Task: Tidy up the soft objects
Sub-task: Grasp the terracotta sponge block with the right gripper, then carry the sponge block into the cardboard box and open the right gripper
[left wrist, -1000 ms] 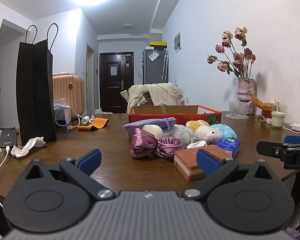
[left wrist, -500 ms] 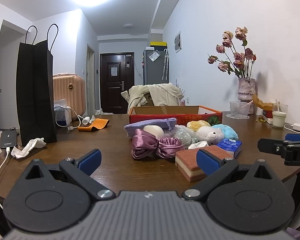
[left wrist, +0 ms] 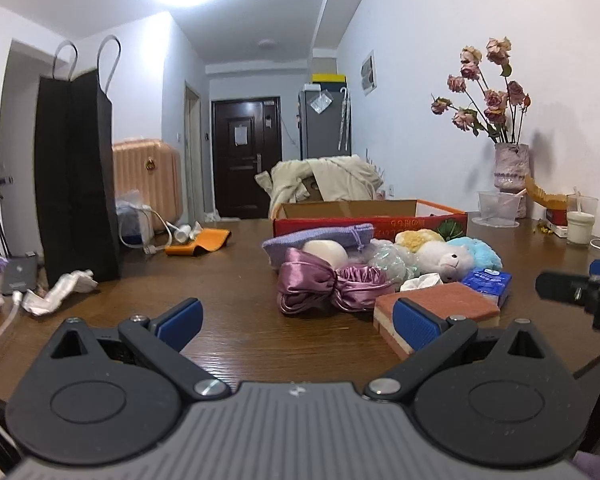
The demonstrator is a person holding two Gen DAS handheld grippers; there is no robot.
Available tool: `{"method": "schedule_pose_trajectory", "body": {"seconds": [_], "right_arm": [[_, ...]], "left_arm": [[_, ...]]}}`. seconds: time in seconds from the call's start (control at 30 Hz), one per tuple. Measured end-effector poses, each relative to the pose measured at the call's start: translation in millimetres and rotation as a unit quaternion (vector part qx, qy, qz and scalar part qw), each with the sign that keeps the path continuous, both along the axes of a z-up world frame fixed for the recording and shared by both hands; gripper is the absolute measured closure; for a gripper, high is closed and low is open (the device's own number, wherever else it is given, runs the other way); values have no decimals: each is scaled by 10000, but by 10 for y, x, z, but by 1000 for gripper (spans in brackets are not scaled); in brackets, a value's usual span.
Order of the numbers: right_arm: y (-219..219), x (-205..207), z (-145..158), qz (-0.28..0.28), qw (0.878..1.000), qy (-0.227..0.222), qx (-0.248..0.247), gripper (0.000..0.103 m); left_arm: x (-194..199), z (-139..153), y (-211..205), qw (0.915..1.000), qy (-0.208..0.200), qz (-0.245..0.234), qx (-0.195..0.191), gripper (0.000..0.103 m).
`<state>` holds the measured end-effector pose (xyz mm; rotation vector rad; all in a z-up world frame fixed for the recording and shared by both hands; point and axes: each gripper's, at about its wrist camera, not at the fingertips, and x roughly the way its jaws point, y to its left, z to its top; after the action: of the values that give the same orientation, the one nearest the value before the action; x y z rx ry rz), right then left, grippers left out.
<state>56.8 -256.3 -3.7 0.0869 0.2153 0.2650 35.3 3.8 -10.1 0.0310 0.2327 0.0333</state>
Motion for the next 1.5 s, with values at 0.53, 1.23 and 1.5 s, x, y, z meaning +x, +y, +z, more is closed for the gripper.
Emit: {"method": "schedule_pose_trajectory", "body": {"seconds": [0.53, 1.23, 1.5], "right_arm": [[68, 870, -177, 988, 9790, 1513, 944, 60], [99, 1020, 387, 1085, 9849, 771, 1110, 70], [273, 2213, 1182, 1459, 9848, 391, 859, 70]], "left_arm": [[863, -106, -83, 9761, 1226, -1321, -1215, 52], [981, 426, -117, 9773, 111, -1535, -1453, 70], [2061, 1231, 74, 9773, -189, -1590, -1390, 67]]}}
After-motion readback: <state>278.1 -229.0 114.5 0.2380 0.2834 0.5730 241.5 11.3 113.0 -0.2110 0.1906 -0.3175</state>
